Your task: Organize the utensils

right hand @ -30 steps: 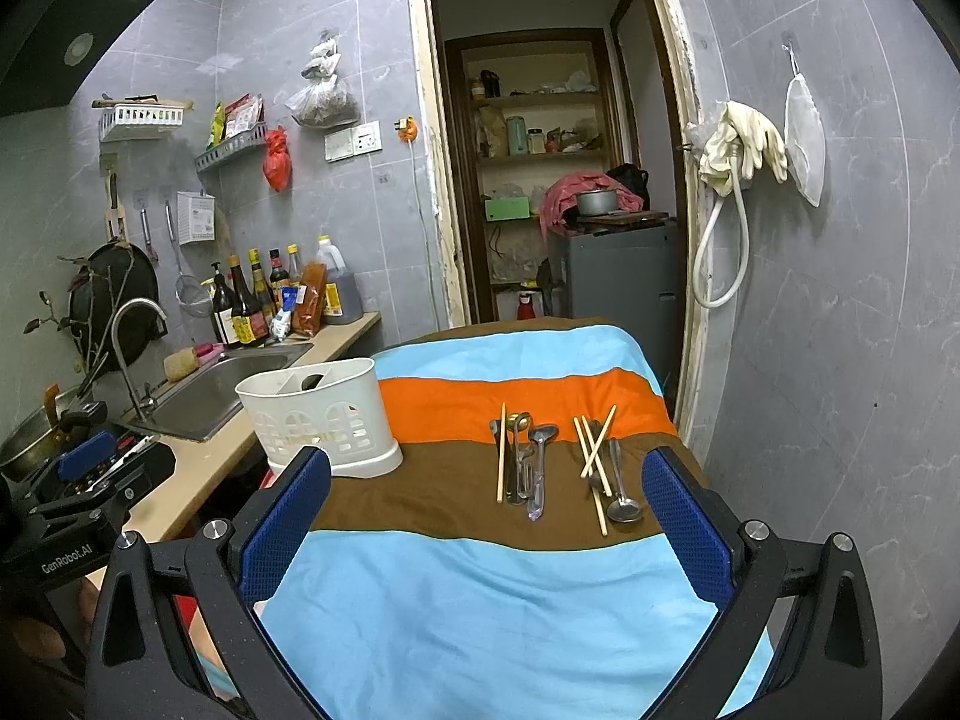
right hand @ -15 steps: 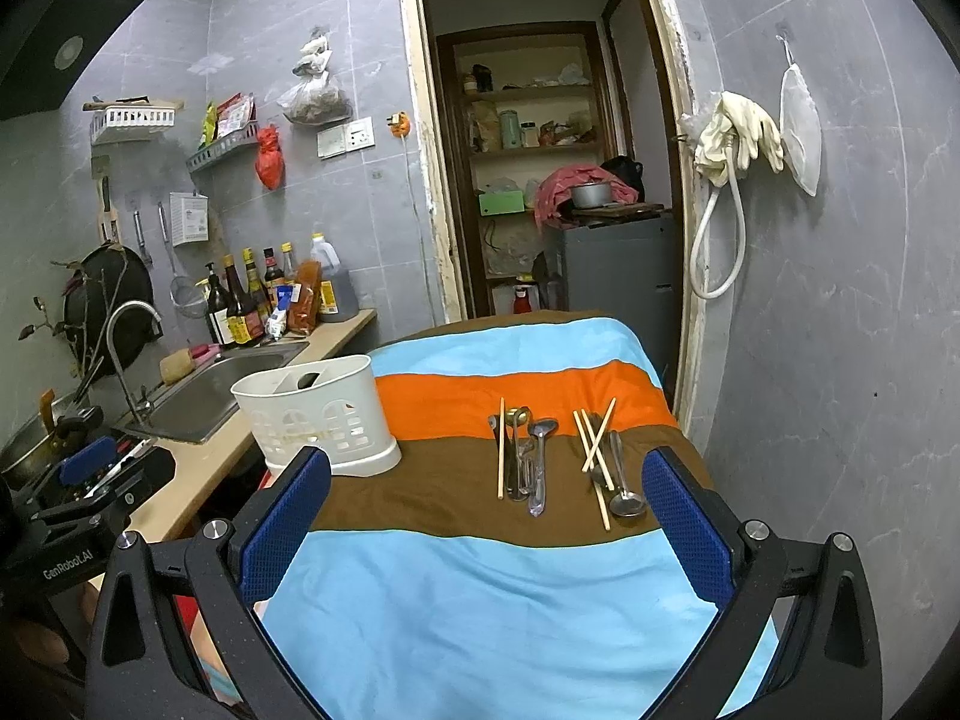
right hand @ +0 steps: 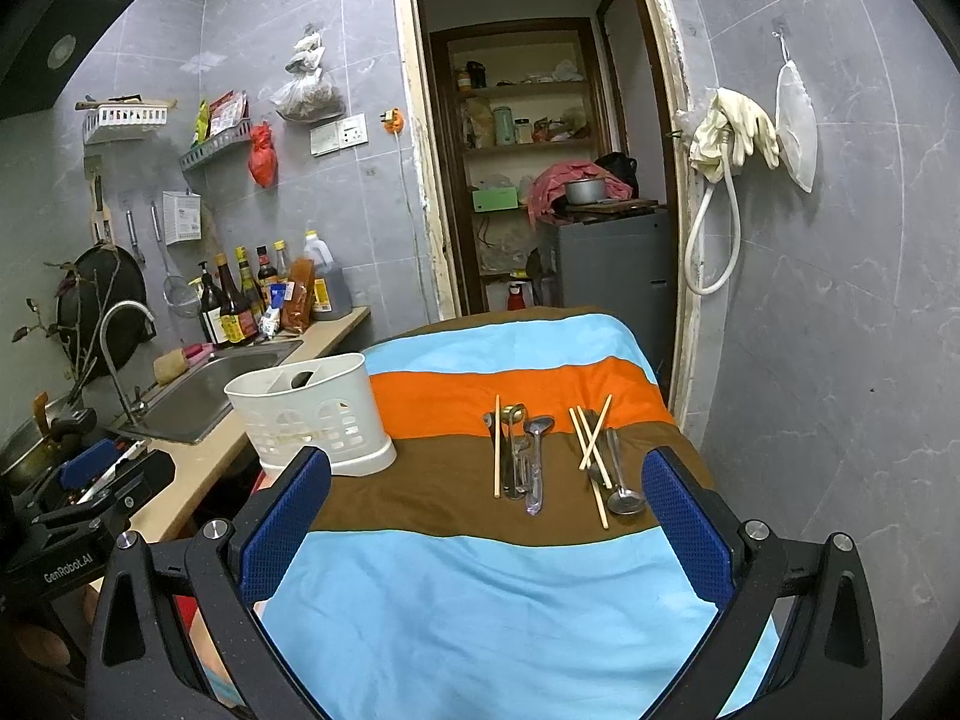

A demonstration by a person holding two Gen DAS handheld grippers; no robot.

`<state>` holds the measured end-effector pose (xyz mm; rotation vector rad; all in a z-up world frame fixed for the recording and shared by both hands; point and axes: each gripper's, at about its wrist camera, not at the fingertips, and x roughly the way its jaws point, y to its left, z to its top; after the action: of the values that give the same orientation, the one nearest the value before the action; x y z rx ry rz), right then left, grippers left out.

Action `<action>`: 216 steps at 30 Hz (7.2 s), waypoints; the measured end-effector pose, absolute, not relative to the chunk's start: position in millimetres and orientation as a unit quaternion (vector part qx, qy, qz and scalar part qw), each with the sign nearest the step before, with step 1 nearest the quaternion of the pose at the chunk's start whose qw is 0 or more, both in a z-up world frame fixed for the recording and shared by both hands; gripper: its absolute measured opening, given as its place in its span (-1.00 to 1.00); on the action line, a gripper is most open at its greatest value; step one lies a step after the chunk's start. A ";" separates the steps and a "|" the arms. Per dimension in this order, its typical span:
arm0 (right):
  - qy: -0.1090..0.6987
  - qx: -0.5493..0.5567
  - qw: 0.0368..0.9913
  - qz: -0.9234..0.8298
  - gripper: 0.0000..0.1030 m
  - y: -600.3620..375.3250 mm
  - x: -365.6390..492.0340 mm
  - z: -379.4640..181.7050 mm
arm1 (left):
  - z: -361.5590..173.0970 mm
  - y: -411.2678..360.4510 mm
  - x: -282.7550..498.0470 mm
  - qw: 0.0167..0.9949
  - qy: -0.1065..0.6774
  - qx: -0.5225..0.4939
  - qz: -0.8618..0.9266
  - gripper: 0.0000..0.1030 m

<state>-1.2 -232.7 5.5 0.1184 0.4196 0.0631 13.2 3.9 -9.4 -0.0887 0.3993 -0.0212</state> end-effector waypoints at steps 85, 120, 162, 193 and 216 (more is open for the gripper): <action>0.418 0.131 0.894 0.092 0.51 -354.2 300.5 -136.4 | -119.1 -127.5 323.9 0.900 0.418 -0.100 -0.069 0.04; 0.502 0.191 0.834 0.124 -0.52 -340.6 336.0 -189.3 | -141.4 -143.5 366.3 0.842 0.524 -0.088 -0.100 -0.87; 0.246 0.244 0.904 0.250 -0.92 -210.3 278.7 -13.7 | 19.0 26.1 256.1 0.924 0.279 -0.235 -0.117 -0.90; 0.140 0.185 0.935 0.270 -0.92 -71.9 317.1 -38.3 | -33.3 154.5 274.0 0.962 0.189 -0.197 0.015 -0.90; 0.172 0.186 0.929 0.270 -0.50 -85.8 301.8 -44.5 | -29.0 145.0 256.6 0.952 0.232 -0.197 -0.013 -0.90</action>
<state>301.8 -85.8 -44.5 0.3801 0.3521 0.5540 256.6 145.0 -29.0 -0.4003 0.4725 -0.0259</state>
